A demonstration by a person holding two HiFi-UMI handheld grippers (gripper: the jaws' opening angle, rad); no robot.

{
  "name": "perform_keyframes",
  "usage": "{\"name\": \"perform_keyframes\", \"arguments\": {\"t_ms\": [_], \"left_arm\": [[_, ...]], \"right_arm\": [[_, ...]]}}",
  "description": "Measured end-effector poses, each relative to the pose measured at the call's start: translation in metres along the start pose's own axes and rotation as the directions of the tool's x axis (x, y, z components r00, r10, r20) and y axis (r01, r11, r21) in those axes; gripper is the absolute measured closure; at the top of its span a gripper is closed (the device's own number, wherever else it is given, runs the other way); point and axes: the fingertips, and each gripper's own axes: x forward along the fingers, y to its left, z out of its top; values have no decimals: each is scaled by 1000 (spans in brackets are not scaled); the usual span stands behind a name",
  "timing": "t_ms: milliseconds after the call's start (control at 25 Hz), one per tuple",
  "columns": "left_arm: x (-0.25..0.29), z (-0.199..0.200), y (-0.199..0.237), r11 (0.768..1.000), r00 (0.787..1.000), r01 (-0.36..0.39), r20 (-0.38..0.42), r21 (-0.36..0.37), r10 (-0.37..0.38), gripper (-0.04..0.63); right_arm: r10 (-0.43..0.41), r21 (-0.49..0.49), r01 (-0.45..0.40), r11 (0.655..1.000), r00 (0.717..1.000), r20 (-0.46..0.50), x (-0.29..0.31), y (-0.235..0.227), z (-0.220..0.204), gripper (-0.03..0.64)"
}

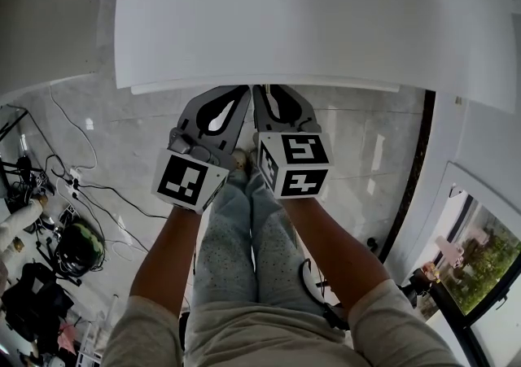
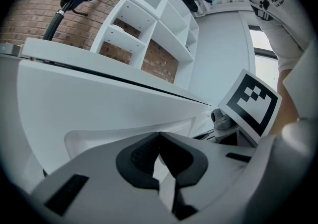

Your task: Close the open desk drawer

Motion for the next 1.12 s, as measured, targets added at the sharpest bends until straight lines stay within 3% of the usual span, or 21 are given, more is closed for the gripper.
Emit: {"name": "perform_keyframes", "arguments": {"t_ms": [320, 480, 640, 840, 1120], "left_arm": [[6, 2, 12, 1000, 1000, -2, 5, -2, 2, 578], [7, -5, 15, 1000, 999, 6, -35, 12, -5, 578], [10, 2, 14, 1000, 1000, -3, 10, 0, 3, 578], [10, 5, 10, 1000, 1000, 2, 10, 8, -2, 578], [5, 8, 2, 1000, 1000, 11, 14, 6, -11, 578]], "right_arm": [[-5, 1, 5, 1000, 1000, 6, 12, -2, 10, 515], [-4, 8, 4, 1000, 1000, 10, 14, -2, 10, 515], [-16, -10, 16, 1000, 1000, 9, 11, -3, 8, 515], [-46, -86, 46, 995, 999, -3, 10, -4, 10, 511], [-53, -84, 56, 995, 998, 39, -5, 0, 17, 512]]}}
